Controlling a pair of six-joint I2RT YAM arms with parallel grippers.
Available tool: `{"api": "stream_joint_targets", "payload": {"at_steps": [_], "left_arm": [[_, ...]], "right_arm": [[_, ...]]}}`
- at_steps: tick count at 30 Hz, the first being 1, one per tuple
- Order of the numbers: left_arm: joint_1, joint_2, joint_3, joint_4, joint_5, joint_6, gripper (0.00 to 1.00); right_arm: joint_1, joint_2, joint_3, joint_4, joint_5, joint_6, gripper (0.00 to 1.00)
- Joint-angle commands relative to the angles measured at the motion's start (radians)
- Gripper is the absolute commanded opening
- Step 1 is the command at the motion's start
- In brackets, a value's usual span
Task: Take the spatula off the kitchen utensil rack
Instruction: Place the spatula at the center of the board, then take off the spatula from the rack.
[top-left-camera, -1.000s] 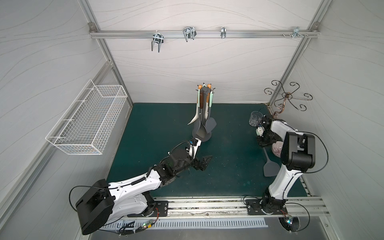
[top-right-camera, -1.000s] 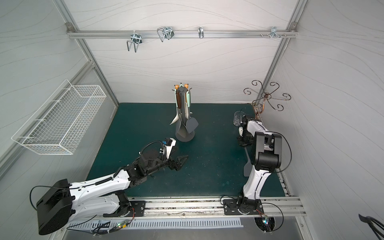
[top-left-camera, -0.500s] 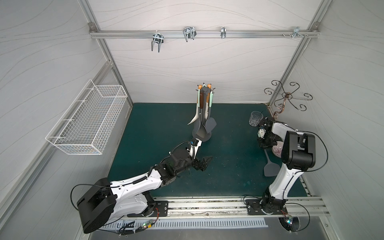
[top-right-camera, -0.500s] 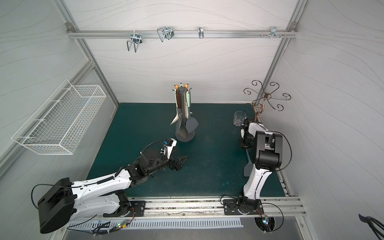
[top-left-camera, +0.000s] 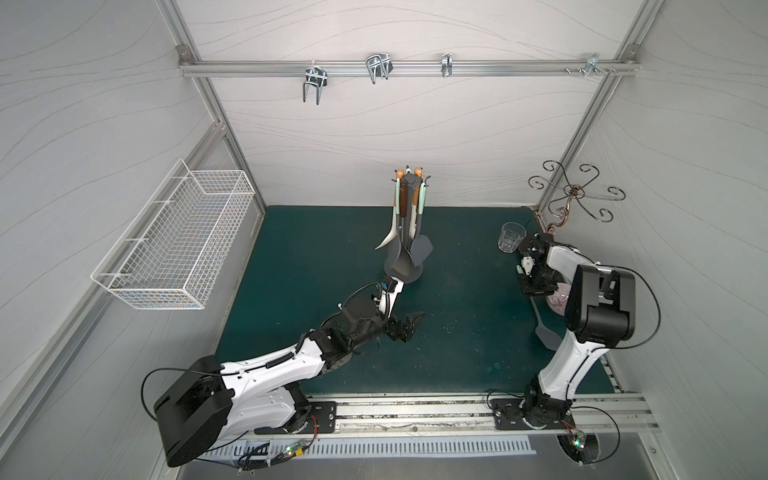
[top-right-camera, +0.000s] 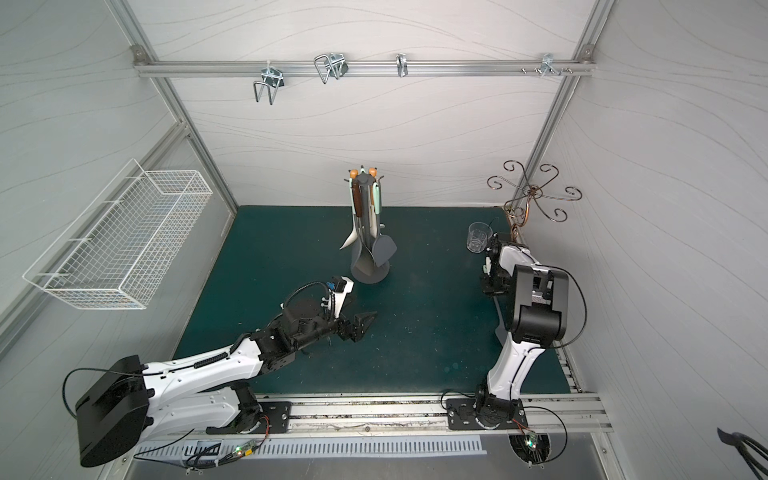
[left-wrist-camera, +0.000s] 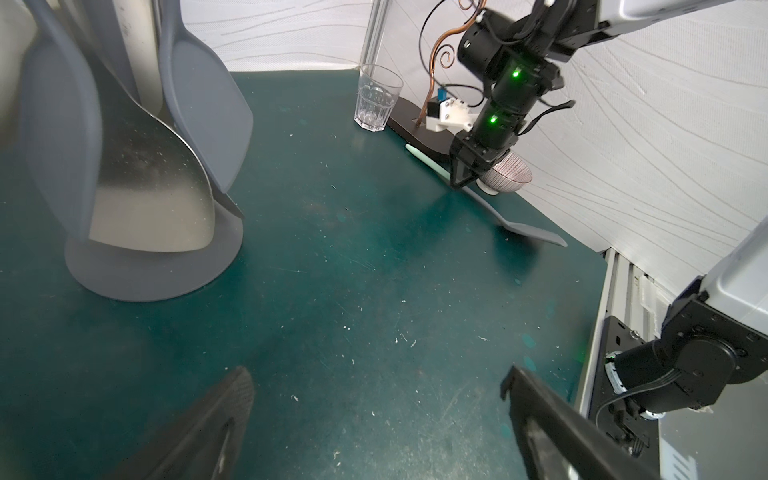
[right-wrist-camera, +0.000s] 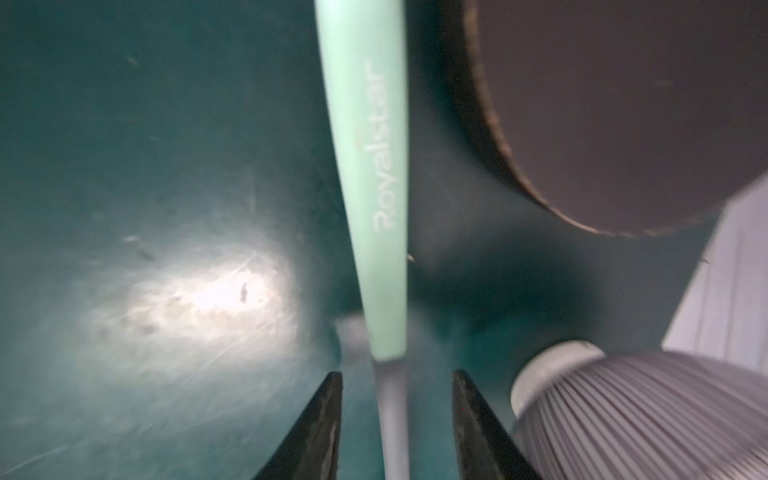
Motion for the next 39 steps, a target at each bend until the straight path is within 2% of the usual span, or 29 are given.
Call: {"api": "stream_joint_targets", "payload": {"at_steps": [1, 6, 10, 12, 15, 19, 22, 27, 34, 39], "left_arm": [[-0.001, -0.040, 0.021, -0.004, -0.043, 0.035, 0.99], [-0.001, -0.103, 0.031, -0.054, -0.069, 0.036, 0.99], [-0.002, -0.197, 0.019, -0.079, -0.052, 0.026, 1.00], [-0.002, -0.233, 0.019, -0.107, -0.090, 0.032, 1.00], [-0.002, -0.285, 0.033, -0.161, -0.166, 0.019, 1.00], [-0.004, -0.350, 0.037, -0.202, -0.224, 0.006, 1.00], [-0.004, -0.391, 0.018, -0.206, -0.266, 0.021, 1.00], [-0.004, -0.426, -0.012, -0.190, -0.315, 0.051, 1.00], [-0.004, -0.355, 0.023, -0.173, -0.295, 0.011, 1.00], [-0.004, -0.272, 0.156, -0.262, -0.275, 0.007, 1.00]], "right_arm": [[0.020, -0.148, 0.001, -0.016, -0.055, 0.068, 0.53], [0.096, -0.321, -0.042, 0.033, -0.151, 0.156, 0.61], [0.224, -0.462, -0.086, 0.085, -0.161, 0.239, 0.75], [0.282, -0.513, -0.095, 0.095, -0.165, 0.275, 0.80], [0.345, -0.564, -0.097, 0.101, -0.191, 0.342, 0.99], [0.411, -0.604, -0.104, 0.090, -0.190, 0.440, 0.99], [0.417, -0.639, -0.126, 0.108, -0.209, 0.512, 0.99], [0.417, -0.749, -0.264, 0.312, -0.278, 0.534, 0.99], [0.416, -0.892, -0.387, 0.546, -0.443, 0.495, 0.99], [0.418, -0.896, -0.411, 0.676, -0.522, 0.528, 0.99]]}}
